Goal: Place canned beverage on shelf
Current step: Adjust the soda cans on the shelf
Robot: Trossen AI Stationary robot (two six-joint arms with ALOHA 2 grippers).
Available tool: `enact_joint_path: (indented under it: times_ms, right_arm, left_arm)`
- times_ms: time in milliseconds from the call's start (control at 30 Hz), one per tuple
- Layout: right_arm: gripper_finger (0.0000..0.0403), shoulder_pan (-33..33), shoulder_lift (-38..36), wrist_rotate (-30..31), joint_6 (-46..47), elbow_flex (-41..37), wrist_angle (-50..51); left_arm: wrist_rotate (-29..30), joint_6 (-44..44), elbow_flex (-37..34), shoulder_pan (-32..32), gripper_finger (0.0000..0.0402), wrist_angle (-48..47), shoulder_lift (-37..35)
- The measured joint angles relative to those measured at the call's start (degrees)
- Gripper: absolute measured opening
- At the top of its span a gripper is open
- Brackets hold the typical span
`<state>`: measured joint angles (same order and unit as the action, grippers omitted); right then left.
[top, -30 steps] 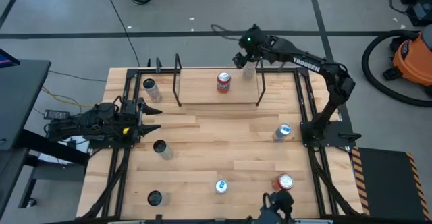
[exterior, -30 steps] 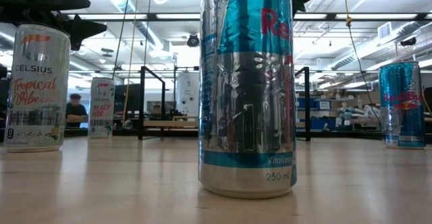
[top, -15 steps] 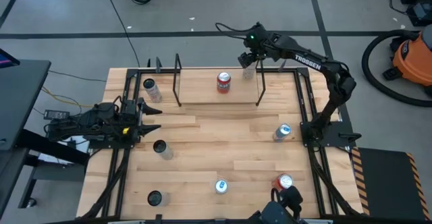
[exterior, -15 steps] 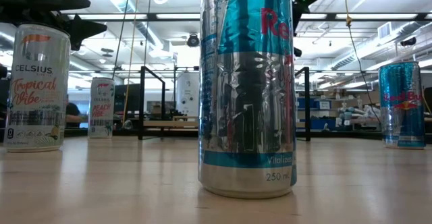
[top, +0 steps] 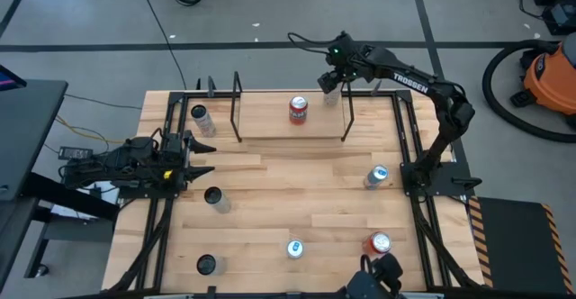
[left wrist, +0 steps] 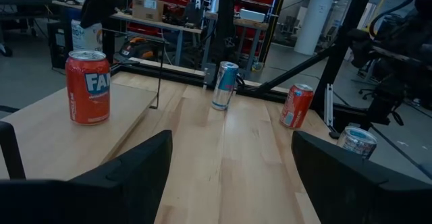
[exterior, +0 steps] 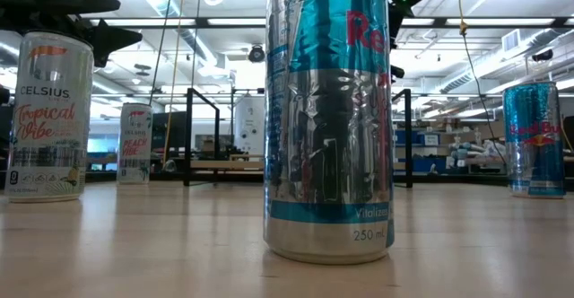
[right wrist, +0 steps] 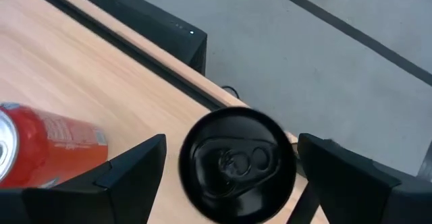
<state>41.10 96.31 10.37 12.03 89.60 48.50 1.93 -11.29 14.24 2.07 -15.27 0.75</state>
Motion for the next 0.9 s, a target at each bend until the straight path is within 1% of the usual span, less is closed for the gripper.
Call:
enact_joint_path:
  times_ms: [167,333,567,667,733,900]
  right_arm:
    - [0.0344,-0.9,0.0,-0.2,0.0,0.0,1.1]
    - [0.0344,-1.6,0.0,-2.6,0.0,0.0,1.0]
    - [0.0344,-1.8,0.0,-2.4,0.9,0.0,1.2]
    - [0.0344,-1.8,0.0,0.2,0.5,0.0,0.9]
    - [0.0344,-1.7,0.0,0.7,0.0,0.0,0.4]
    - [0.0344,-1.3,0.1,-1.4,-1.4,1.2,0.2]
  left_arm:
    - [0.0,0.0,0.0,0.0,0.0309,0.0,0.0]
    - [0.0,0.0,0.0,0.0,0.0309,0.0,0.0]
    - [0.0,0.0,0.0,0.0,0.0309,0.0,0.0]
    - [0.0,0.0,0.0,0.0,0.0309,0.0,0.0]
    - [0.0,0.0,0.0,0.0,0.0309,0.0,0.0]
    - [0.0,0.0,0.0,0.0,0.0309,0.0,0.0]
